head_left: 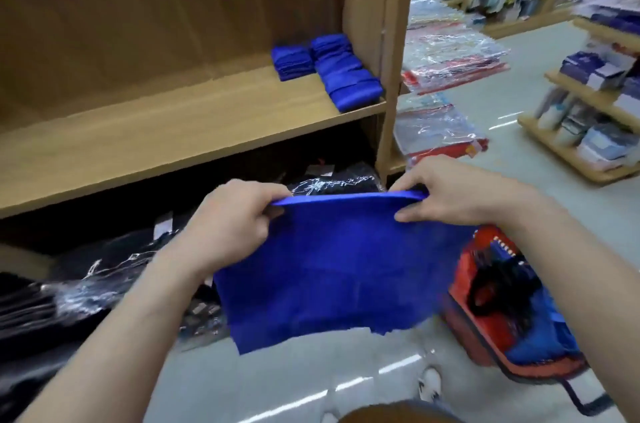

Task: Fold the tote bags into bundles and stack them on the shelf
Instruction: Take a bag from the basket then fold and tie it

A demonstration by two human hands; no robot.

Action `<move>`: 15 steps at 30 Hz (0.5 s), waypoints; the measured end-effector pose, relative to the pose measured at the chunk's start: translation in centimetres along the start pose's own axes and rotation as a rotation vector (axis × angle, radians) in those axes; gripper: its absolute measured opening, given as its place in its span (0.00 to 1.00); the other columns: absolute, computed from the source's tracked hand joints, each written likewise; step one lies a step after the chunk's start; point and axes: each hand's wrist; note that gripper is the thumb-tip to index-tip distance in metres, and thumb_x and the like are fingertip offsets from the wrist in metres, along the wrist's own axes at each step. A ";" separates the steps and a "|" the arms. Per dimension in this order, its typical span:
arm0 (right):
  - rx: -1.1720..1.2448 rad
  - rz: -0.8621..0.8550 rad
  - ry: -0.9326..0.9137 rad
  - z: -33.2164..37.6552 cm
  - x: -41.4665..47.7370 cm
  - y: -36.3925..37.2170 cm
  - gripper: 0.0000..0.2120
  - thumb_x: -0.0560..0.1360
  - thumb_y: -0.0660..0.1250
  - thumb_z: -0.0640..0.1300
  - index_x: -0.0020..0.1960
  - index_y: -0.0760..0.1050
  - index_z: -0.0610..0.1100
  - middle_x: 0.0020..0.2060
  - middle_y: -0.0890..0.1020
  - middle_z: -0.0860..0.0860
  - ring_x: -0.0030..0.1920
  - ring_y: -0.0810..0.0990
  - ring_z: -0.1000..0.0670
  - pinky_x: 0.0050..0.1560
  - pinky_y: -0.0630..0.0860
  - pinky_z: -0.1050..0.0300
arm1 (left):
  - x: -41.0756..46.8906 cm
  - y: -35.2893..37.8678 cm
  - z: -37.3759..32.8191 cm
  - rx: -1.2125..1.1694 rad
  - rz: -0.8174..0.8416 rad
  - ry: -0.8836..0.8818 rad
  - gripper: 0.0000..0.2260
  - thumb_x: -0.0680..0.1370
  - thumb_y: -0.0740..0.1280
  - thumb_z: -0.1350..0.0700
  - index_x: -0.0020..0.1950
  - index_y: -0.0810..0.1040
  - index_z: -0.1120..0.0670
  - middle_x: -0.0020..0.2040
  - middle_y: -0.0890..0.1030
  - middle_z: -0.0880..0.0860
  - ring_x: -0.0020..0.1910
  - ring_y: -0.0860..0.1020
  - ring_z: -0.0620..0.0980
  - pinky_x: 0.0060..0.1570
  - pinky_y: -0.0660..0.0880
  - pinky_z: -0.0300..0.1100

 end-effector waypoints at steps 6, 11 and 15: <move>0.082 0.005 -0.034 3.8 5.8 -1.0 0.07 0.74 0.73 0.45 0.37 0.80 0.51 0.29 0.82 0.63 0.31 0.79 0.64 0.31 0.70 0.70 | -7.5 -8.3 9.4 -0.417 -0.102 -0.384 0.04 0.74 0.74 0.58 0.40 0.84 0.50 0.36 0.85 0.51 0.34 0.81 0.47 0.40 0.76 0.45; 0.190 -0.121 -0.133 8.3 13.3 -1.4 0.15 0.74 0.71 0.53 0.41 0.82 0.40 0.34 0.82 0.44 0.34 0.75 0.55 0.39 0.71 0.54 | -11.4 -11.0 15.0 -0.535 -0.294 -0.571 0.03 0.74 0.74 0.55 0.40 0.84 0.49 0.36 0.85 0.53 0.34 0.81 0.50 0.40 0.77 0.47; 0.237 -0.209 -0.218 11.8 18.8 -2.4 0.12 0.77 0.69 0.49 0.39 0.82 0.43 0.30 0.79 0.50 0.33 0.73 0.54 0.34 0.71 0.61 | -12.3 -12.3 18.2 -0.522 -0.438 -0.616 0.04 0.77 0.70 0.56 0.44 0.84 0.50 0.37 0.85 0.51 0.35 0.82 0.50 0.41 0.79 0.47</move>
Point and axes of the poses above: each hand's wrist, its own x-axis towards the middle knuckle, its own y-axis out of the palm, z = x × y
